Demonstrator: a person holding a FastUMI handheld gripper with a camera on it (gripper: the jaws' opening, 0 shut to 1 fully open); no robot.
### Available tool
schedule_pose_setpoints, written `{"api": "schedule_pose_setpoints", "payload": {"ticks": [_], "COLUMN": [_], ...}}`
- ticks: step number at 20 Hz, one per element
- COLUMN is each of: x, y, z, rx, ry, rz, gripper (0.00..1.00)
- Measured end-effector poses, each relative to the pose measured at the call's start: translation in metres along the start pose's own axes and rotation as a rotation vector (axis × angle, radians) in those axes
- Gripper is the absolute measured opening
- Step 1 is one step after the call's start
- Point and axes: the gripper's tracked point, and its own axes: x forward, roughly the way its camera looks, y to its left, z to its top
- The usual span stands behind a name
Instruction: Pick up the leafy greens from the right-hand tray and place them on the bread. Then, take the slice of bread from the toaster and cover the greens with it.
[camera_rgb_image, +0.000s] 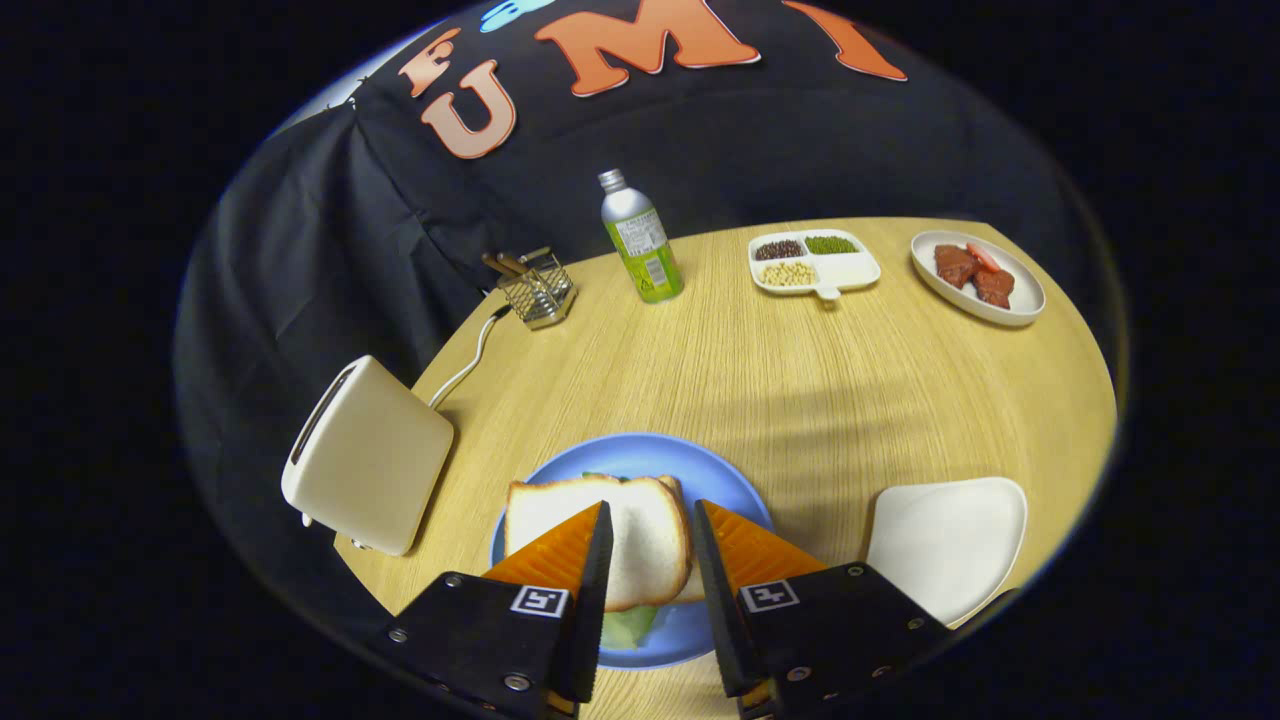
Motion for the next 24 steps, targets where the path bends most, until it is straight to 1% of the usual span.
{"api": "schedule_pose_setpoints", "payload": {"ticks": [4, 7, 8, 10, 11, 12, 14, 16, 17, 19, 21, 22, 24], "x": [-0.034, -0.069, -0.091, -0.117, -0.130, -0.142, -0.169, -0.202, -0.216, -0.237, -0.260, -0.272, -0.296], "y": [0.006, 0.017, 0.020, 0.027, 0.029, 0.030, 0.033, 0.042, 0.048, 0.057, 0.064, 0.067, 0.064], "z": [0.045, 0.074, 0.083, 0.100, 0.105, 0.110, 0.118, 0.128, 0.131, 0.127, 0.129, 0.130, 0.132], "rx": [-0.073, -0.101, -0.110, -0.154, -0.177, -0.198, -0.218, -0.234, -0.254, -0.276, -0.283, -0.296, -0.310], "ry": [-0.157, -0.280, -0.326, -0.418, -0.449, -0.482, -0.555, -0.640, -0.680, -0.717, -0.765, -0.795, -0.851], "rz": [-0.048, -0.055, -0.053, -0.051, -0.062, -0.077, -0.099, -0.098, -0.082, -0.054, -0.043, -0.048, -0.093], "gripper": [0.63, 0.70, 0.73, 0.76, 0.77, 0.83, 0.91, 0.94, 0.95, 0.96, 0.97, 0.97, 0.97]}}
